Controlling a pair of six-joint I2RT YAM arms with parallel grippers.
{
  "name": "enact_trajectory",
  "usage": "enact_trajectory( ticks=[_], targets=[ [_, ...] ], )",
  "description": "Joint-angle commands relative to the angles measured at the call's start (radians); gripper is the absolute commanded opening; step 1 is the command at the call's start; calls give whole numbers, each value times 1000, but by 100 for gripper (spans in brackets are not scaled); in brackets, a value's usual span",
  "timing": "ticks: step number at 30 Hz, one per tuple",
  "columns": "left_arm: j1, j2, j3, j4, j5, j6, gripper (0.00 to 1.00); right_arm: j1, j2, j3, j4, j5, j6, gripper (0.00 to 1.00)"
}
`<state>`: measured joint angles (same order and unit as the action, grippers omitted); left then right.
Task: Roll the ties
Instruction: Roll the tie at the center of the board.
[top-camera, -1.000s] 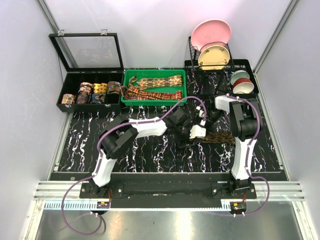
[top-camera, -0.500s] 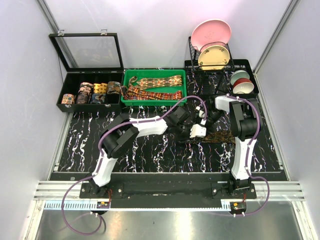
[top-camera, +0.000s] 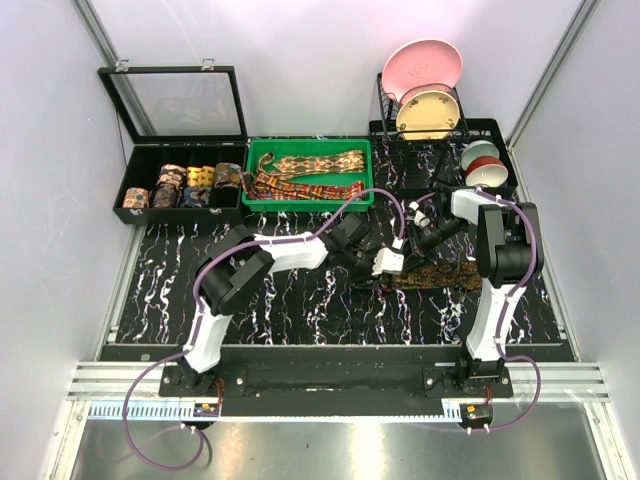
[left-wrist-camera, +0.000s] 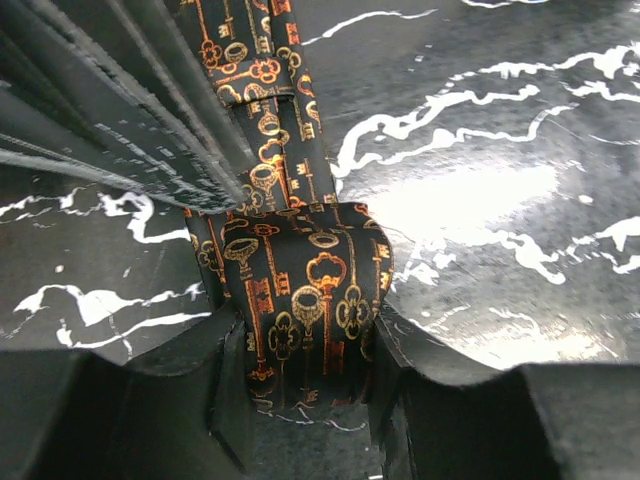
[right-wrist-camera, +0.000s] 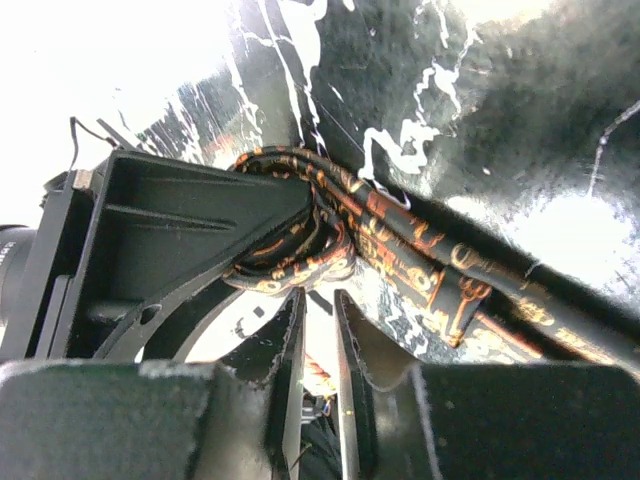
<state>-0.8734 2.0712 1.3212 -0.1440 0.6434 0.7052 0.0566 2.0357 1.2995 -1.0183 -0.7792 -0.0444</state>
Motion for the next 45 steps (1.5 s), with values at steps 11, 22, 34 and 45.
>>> enact_trajectory(
  ticks=[11, 22, 34, 45],
  targets=[
    [39, 0, -96, -129, 87, -94, 1, 72, 11, -60, 44, 93, 6, 18],
    [65, -85, -244, 133, -51, -305, 8, 95, 69, -16, 64, 216, 28, 18],
    [34, -80, -297, 152, -206, -339, 8, 94, -9, 29, 60, 55, -5, 31],
    [31, -60, -274, 116, -214, -360, 8, 103, -85, -45, 101, -124, 3, 52]
  ],
)
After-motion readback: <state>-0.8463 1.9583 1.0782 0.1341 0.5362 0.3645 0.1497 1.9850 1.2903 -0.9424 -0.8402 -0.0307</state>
